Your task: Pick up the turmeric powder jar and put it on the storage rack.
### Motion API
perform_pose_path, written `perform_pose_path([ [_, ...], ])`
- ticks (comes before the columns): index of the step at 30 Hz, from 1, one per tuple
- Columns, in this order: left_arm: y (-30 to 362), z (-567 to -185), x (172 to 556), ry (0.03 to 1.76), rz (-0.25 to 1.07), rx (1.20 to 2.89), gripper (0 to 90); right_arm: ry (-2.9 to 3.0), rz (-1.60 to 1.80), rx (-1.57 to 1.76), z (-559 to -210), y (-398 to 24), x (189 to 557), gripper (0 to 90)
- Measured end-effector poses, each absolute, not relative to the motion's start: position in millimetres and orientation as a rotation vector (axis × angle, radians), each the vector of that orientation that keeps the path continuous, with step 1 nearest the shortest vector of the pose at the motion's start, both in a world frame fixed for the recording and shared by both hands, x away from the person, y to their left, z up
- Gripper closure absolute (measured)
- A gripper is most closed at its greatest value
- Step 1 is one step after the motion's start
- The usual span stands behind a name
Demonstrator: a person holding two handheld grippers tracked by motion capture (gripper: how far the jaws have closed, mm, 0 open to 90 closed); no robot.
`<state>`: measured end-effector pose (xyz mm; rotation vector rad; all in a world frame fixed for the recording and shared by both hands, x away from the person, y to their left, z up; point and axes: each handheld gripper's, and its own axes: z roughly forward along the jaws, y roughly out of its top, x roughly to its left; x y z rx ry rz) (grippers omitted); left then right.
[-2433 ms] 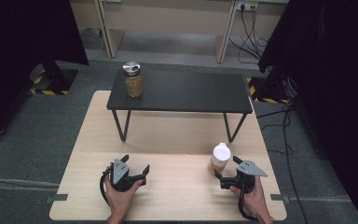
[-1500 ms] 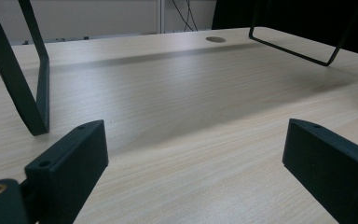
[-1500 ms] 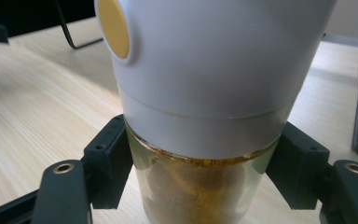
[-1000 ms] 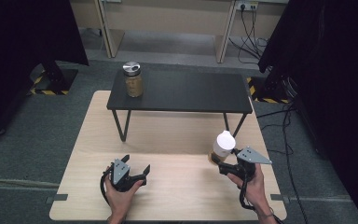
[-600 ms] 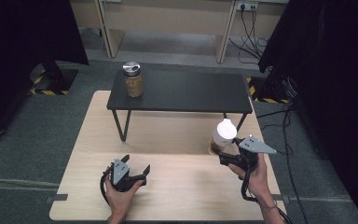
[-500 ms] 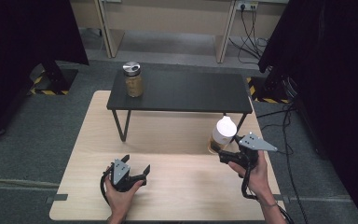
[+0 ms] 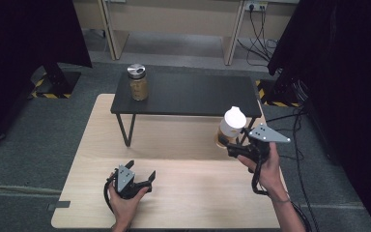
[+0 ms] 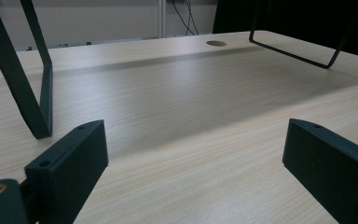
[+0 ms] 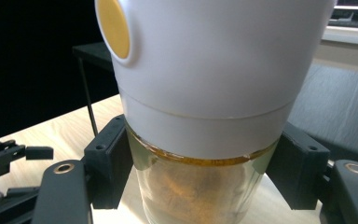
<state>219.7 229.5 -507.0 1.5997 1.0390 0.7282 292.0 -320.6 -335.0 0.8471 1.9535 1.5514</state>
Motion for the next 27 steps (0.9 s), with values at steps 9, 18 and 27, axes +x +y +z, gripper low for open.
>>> perform_pose_path([
  [9,230,-508,220,1.037,0.726,1.594,5.9,1.93,1.544,0.839,-306,-315,310,30.7],
  [18,230,-508,220,1.035,0.724,1.597,5.9,1.898,1.524,0.844,-279,-303,335,30.7],
  [27,230,-508,220,1.032,0.729,1.598,5.9,1.906,1.469,0.937,-264,-287,379,30.7],
])
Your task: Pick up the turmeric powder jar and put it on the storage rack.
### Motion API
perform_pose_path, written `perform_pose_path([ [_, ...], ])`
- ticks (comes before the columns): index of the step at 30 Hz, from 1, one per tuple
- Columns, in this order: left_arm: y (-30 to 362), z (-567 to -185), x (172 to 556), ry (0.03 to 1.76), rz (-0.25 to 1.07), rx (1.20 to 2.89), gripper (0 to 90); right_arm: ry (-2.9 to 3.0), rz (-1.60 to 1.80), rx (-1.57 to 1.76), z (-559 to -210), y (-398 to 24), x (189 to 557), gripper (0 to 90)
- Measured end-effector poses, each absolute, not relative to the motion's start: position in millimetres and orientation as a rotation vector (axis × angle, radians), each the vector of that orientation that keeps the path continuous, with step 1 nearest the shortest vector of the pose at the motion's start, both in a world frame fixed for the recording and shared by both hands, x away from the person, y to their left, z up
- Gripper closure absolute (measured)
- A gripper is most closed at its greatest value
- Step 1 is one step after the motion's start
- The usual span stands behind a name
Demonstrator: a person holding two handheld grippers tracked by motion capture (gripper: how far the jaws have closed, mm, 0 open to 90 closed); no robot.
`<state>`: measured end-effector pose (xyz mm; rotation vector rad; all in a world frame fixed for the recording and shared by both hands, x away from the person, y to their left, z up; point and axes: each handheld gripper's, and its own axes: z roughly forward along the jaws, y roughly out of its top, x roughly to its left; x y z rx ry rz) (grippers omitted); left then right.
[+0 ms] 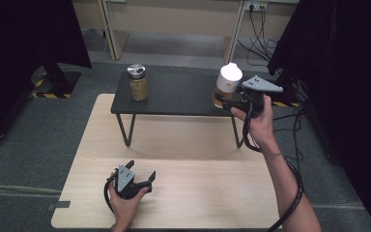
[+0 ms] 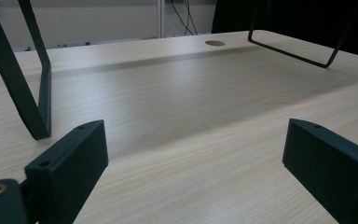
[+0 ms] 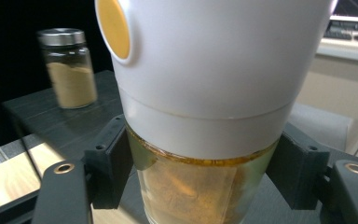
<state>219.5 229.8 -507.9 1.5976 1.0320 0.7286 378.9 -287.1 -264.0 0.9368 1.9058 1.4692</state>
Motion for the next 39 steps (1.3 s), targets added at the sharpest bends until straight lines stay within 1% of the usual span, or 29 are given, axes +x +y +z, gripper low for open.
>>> perform_pose_path([
  [6,230,-508,220,1.032,0.727,1.598,5.9,1.922,1.415,1.017,-262,-274,409,30.7],
  [13,230,-507,220,1.029,0.727,1.603,5.9,1.935,1.361,1.065,-268,-261,428,30.7],
  [25,230,-507,220,1.03,0.727,1.602,5.9,1.935,1.351,1.053,-278,-259,431,30.7],
  [39,229,-508,219,1.029,0.731,1.601,5.9,1.89,1.371,1.011,-290,-259,422,30.6],
])
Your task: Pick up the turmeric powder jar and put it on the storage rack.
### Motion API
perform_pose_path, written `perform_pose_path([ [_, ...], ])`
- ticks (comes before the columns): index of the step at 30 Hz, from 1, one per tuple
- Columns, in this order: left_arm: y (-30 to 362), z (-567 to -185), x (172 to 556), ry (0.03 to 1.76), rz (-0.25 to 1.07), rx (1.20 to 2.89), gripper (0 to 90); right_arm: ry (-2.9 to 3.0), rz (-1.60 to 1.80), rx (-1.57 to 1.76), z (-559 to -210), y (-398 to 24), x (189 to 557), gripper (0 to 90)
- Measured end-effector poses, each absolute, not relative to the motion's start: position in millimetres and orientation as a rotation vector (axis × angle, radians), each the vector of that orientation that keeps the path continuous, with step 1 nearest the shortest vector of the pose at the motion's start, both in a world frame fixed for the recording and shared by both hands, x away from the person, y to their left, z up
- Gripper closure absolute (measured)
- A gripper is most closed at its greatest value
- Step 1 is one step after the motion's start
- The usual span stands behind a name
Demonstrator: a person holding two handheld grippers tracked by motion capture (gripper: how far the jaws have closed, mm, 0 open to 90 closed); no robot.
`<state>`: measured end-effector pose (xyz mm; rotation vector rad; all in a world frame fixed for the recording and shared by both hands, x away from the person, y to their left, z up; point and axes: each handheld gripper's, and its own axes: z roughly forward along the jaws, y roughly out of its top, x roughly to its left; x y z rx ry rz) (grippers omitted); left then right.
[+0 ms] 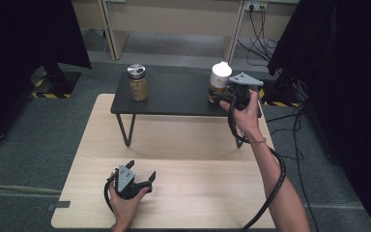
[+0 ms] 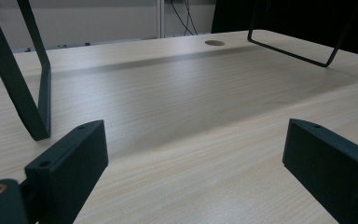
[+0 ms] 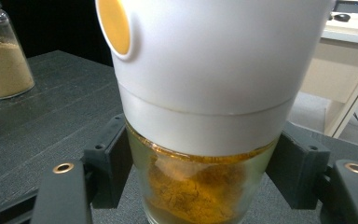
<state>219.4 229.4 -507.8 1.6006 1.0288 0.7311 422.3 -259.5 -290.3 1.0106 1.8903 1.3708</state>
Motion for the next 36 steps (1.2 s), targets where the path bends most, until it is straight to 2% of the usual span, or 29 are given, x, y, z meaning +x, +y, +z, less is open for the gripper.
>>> perform_pose_path([
  [20,230.3,-508.0,219.7,1.027,0.727,1.599,5.8,1.886,1.375,1.02,-290.5,-259.1,422.2,29.5],
  [22,230.4,-508.0,219.7,1.028,0.726,1.598,5.8,1.886,1.376,1.025,-290.5,-259.2,422.1,27.6],
  [23,230.0,-507.8,219.7,1.028,0.728,1.6,5.8,1.886,1.379,1.032,-290.5,-258.9,421.6,21.5],
  [25,229.8,-507.9,219.6,1.028,0.729,1.601,5.8,1.885,1.376,1.026,-290.1,-258.2,420.5,19.0],
  [27,229.9,-508.0,219.5,1.028,0.729,1.599,5.8,1.879,1.37,1.018,-288.9,-256.8,418.4,11.1],
  [31,230.2,-508.3,219.4,1.029,0.728,1.596,5.8,1.879,1.364,1.011,-287.7,-255.2,416.8,6.2],
  [32,230.4,-508.2,219.6,1.029,0.726,1.596,5.8,1.879,1.364,1.007,-287.7,-254.4,416.0,1.2],
  [36,230.7,-507.6,220.5,1.034,0.721,1.597,5.9,1.881,1.366,0.998,-287.0,-253.8,414.8,0.3],
])
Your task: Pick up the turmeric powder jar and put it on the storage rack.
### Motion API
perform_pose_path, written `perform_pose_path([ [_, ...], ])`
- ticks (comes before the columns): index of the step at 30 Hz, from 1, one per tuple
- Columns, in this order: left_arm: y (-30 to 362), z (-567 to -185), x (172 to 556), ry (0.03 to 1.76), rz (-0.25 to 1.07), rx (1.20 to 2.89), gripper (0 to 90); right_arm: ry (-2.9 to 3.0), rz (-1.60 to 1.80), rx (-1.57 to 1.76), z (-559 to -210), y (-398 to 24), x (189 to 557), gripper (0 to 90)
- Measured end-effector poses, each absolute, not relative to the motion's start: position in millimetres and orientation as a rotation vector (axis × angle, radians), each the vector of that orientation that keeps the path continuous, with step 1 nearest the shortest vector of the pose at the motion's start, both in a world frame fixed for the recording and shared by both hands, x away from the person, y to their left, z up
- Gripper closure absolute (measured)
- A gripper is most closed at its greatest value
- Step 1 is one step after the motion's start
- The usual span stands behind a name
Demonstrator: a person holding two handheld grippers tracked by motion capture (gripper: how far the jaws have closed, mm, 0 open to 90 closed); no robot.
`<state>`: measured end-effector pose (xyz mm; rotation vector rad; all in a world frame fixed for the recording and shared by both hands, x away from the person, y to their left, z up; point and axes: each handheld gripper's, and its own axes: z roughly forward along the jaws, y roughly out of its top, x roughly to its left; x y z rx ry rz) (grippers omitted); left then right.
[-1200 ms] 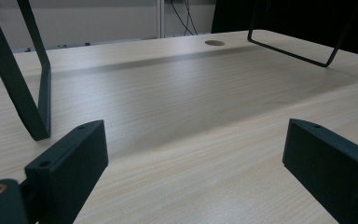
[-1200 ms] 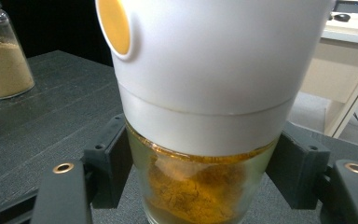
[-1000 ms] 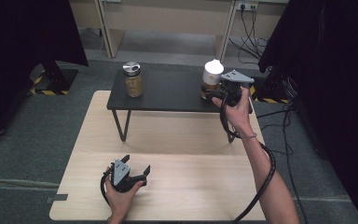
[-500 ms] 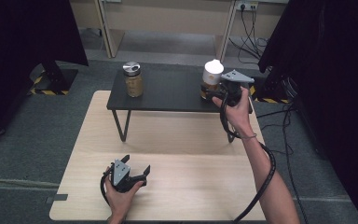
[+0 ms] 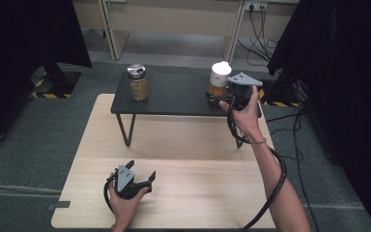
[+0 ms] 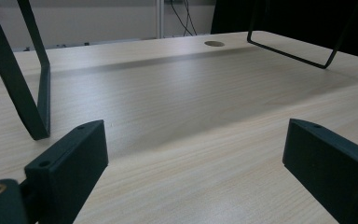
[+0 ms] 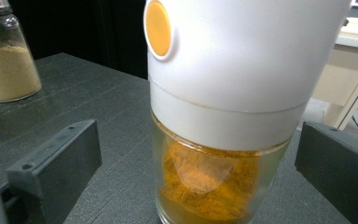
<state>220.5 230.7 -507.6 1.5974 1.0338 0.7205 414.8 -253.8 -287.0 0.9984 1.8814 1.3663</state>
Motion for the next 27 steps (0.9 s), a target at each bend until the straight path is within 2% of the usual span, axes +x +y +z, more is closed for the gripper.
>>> perform_pose_path([
  [27,228,-496,234,1.104,0.667,1.651,6.6,1.858,1.376,0.983,-280,-256,402,0.3],
])
